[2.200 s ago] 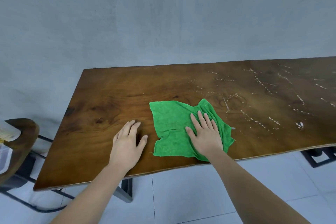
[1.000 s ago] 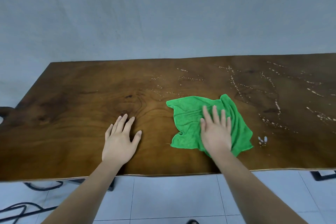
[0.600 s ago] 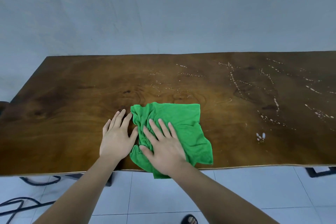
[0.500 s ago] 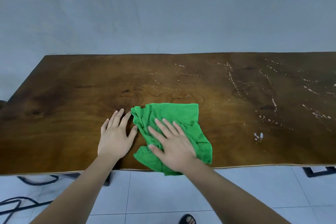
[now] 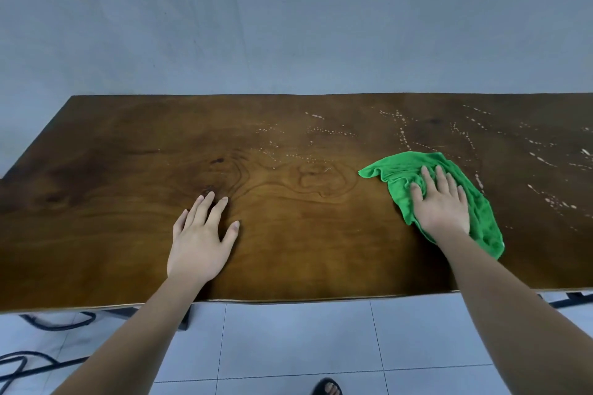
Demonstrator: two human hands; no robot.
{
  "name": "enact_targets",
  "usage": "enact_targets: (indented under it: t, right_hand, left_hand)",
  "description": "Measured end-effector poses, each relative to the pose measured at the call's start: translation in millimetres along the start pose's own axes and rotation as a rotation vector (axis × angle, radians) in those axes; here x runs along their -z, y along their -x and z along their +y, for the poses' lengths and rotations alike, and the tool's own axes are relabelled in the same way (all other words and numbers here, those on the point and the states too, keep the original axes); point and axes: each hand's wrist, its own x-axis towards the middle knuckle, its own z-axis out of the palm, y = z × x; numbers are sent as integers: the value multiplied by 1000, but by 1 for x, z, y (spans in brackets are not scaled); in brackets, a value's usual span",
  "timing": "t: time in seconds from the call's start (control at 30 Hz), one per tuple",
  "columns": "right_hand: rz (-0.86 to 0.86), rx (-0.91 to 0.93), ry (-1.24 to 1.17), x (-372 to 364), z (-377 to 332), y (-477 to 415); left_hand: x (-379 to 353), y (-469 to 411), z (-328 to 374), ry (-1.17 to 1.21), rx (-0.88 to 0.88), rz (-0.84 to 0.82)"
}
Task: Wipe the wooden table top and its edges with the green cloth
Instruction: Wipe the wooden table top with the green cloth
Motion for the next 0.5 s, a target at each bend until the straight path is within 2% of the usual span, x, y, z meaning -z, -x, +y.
enact_targets:
  t: [0.1,0.27,0.37,0.5]
  right_hand:
    - [2,-53,5,-4,-38,-1]
    - [-27,41,30,-16,-124,9]
    - [-44,136,15,-29,-187,27]
    - [-87,362,31,-49,-259,58]
  left_hand:
    - [-1,0,-1,3,1,2]
    - [-3,-1,-2,-3,4,-2]
    - [-3,-1,-2,0,3,1]
    - [-3,-2,-3,-6,6,-2]
